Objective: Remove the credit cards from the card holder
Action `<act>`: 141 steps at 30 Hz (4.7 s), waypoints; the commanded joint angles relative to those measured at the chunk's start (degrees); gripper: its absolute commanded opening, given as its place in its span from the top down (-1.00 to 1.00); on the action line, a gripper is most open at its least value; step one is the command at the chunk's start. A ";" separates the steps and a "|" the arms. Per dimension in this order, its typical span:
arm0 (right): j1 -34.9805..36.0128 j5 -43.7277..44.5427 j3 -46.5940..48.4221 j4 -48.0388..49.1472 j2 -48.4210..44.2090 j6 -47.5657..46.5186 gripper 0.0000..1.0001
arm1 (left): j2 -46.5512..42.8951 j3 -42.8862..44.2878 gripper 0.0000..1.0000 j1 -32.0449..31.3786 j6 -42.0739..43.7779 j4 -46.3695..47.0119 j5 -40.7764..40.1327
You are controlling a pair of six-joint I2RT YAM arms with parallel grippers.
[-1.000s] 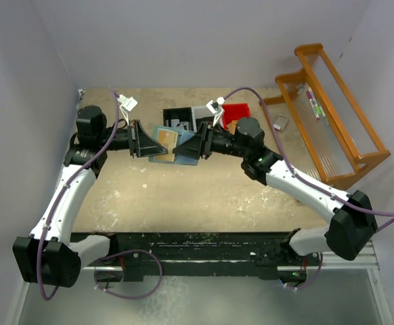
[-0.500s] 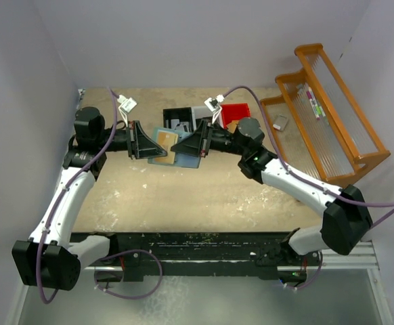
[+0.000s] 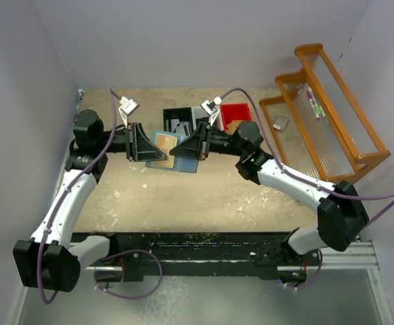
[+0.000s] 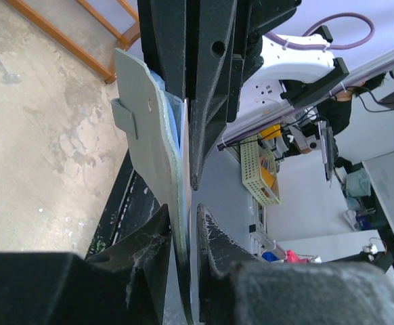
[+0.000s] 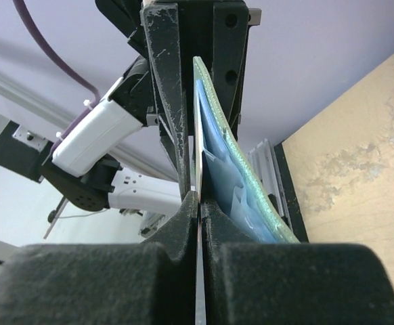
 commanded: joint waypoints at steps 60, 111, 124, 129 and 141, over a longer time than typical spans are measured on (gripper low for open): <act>-2.36 -3.29 -9.74 7.40 -7.20 3.38 1.00 | -2.73 2.15 0.74 0.18 -2.50 2.93 0.62; -20.64 26.61 5.36 -55.86 -12.42 -28.63 1.00 | 0.94 20.80 1.00 0.18 59.07 -47.78 -8.35; -23.69 46.98 27.71 -64.74 14.62 -38.94 1.00 | 20.33 16.97 1.00 -3.05 85.47 -66.80 -37.22; -24.09 48.91 34.48 -66.91 22.37 -41.32 1.00 | 25.21 14.84 1.00 -3.25 86.60 -61.21 -42.28; -24.16 48.89 46.82 -72.36 36.93 -44.01 1.00 | 28.85 13.65 0.25 -5.28 86.86 -51.61 -50.68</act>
